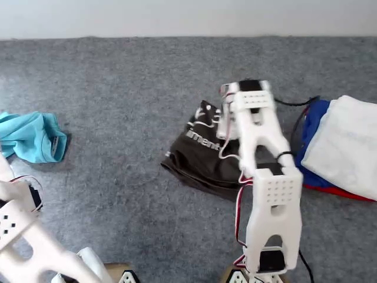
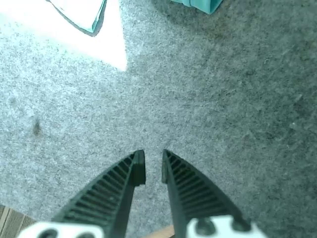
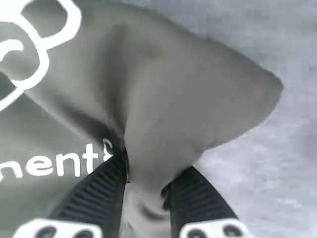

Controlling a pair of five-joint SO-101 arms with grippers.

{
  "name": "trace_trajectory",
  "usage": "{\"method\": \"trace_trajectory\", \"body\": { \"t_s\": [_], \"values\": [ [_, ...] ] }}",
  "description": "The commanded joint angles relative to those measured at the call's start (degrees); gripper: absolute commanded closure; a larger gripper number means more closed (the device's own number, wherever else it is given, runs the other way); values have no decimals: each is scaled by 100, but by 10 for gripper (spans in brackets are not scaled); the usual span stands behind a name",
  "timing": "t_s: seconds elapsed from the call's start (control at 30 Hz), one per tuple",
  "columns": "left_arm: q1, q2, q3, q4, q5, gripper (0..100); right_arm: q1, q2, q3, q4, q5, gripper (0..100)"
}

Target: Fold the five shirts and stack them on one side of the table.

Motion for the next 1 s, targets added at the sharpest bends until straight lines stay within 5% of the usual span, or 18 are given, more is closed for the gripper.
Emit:
{"method": "trace_trajectory", "body": {
  "t_s": [0.0,0.27,0.57,0.97],
  "values": [
    [-18,-79,-40,-70,-53,928,585,-998,-607,593,1029,990],
    [-9,-70,-40,-70,-53,928,1473,-2396,-642,541,2760,990],
    [-9,-44,-31,-70,-53,928,2264,-3538,-642,338,3516,990],
    [-9,-44,-22,-70,-53,928,3670,-2422,-633,-1297,4387,990]
  ]
}}
